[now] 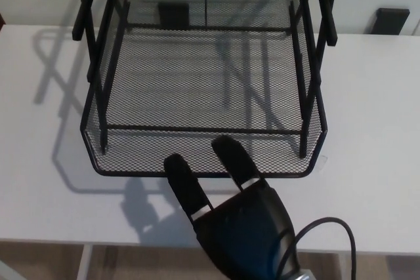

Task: The robot walks towards a file tray kept in the middle of a desk and uses its right hand to grab a tray and pulls it out towards itself

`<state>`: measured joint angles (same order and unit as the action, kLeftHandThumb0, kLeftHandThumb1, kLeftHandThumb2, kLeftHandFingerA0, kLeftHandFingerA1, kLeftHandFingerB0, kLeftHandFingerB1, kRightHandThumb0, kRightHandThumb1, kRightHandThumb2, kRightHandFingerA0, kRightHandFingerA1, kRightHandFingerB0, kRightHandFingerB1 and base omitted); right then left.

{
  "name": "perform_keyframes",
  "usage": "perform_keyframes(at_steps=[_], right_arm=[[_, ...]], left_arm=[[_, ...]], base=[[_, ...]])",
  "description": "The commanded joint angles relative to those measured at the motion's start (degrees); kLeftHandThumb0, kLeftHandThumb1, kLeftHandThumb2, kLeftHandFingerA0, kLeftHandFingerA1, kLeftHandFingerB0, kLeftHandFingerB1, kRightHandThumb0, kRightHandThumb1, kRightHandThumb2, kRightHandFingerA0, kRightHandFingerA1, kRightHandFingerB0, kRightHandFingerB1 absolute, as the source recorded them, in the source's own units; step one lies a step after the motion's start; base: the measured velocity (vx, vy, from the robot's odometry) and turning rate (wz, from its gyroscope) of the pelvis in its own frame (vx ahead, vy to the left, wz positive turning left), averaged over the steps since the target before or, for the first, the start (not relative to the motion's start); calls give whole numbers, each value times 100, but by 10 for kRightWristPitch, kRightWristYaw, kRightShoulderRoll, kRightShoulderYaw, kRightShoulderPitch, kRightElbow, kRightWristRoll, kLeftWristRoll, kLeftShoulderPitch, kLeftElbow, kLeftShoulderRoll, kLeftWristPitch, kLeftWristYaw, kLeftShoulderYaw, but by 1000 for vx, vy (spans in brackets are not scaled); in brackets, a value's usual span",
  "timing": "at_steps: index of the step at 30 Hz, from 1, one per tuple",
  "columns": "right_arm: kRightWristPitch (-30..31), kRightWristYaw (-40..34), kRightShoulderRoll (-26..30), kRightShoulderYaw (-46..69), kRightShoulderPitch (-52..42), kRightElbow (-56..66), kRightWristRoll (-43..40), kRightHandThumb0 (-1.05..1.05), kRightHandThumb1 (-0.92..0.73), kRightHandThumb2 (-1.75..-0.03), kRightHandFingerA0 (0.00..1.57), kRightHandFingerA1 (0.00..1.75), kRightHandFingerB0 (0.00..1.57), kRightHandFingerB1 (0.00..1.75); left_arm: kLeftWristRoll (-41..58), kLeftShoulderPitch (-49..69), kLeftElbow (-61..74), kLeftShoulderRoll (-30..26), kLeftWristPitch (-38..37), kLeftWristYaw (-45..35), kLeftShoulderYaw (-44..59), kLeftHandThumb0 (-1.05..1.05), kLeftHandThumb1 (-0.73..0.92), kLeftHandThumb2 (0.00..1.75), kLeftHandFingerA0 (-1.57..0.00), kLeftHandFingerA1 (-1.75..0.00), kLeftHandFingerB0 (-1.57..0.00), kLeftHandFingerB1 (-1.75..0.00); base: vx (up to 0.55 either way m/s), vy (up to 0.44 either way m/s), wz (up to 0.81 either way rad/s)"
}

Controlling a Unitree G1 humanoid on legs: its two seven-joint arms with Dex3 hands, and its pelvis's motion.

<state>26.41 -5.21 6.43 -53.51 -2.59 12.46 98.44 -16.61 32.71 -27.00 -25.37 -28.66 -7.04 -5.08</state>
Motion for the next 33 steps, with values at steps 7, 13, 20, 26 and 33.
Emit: perform_keyframes(at_steps=[7, 13, 20, 26, 33], right_arm=[[10, 14, -27, -175, -225, 161, -16, -73, -36, -84, 1, 59, 0, 50], [14, 54, -33, -229, -255, 208, 40, -85, -54, -61, 0, 65, 0, 59], [24, 4, -24, -288, -304, 193, 43, -75, -46, -55, 0, 66, 0, 67], [23, -3, -13, -302, -323, 182, 38, -83, -45, -56, 0, 69, 5, 65], [27, -9, -19, -248, -281, 196, 55, -86, -38, -82, 0, 52, 0, 40]], left_arm=[[16, -1, -31, -23, -40, -18, 3, -42, 54, 56, -61, -43, -52, -40], [5, -1, -13, -22, -6, -16, 1, -40, 53, 56, -64, -45, -53, -41], [27, -2, -14, -21, -1, -39, 4, -39, 51, 55, -59, -42, -52, -40], [6, -5, -16, -25, -5, -25, -1, -37, 53, 55, -61, -43, -52, -41], [3, 1, -7, -27, -1, -26, -1, -46, 45, 74, -57, -54, -47, -50]], base=[[0, 0, 0], [0, 0, 0], [0, 0, 0], [0, 0, 0], [0, 0, 0]])
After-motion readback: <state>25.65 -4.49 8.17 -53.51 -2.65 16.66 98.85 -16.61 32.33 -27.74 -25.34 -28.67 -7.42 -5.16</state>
